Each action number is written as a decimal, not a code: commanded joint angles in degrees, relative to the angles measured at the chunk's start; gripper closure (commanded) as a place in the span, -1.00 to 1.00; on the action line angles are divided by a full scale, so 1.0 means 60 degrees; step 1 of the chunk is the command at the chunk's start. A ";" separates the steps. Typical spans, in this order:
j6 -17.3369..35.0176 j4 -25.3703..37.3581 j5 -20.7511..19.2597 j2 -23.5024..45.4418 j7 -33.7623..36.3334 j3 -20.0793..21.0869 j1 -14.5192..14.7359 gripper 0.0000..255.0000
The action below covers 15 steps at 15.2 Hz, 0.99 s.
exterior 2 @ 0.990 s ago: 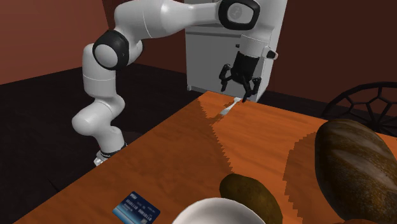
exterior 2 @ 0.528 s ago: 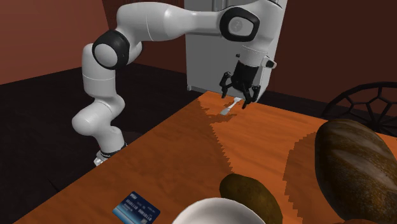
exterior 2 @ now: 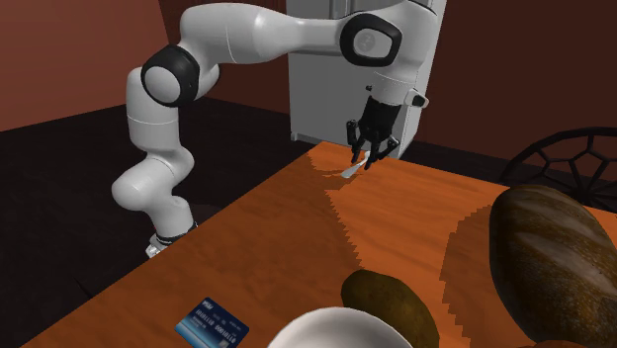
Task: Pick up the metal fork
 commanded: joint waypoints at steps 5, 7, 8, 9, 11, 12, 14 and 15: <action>-0.0158 0.0194 -0.0008 0.0093 0.0010 0.0001 0.0011 1.00; -0.0459 0.0583 -0.0019 0.0181 0.0020 0.0005 0.0026 1.00; -0.0613 0.0786 -0.0025 0.0231 0.0025 0.0006 0.0034 1.00; -0.0770 0.0997 -0.0032 0.0286 0.0031 0.0008 0.0043 1.00; -0.1094 0.1444 -0.0048 0.0410 0.0043 0.0012 0.0064 1.00; -0.1261 0.1682 -0.0058 0.0480 0.0049 0.0014 0.0077 1.00; -0.1610 0.2191 -0.0079 0.0641 0.0063 0.0017 0.0104 1.00; -0.1793 0.2465 -0.0092 0.0733 0.0070 0.0019 0.0120 1.00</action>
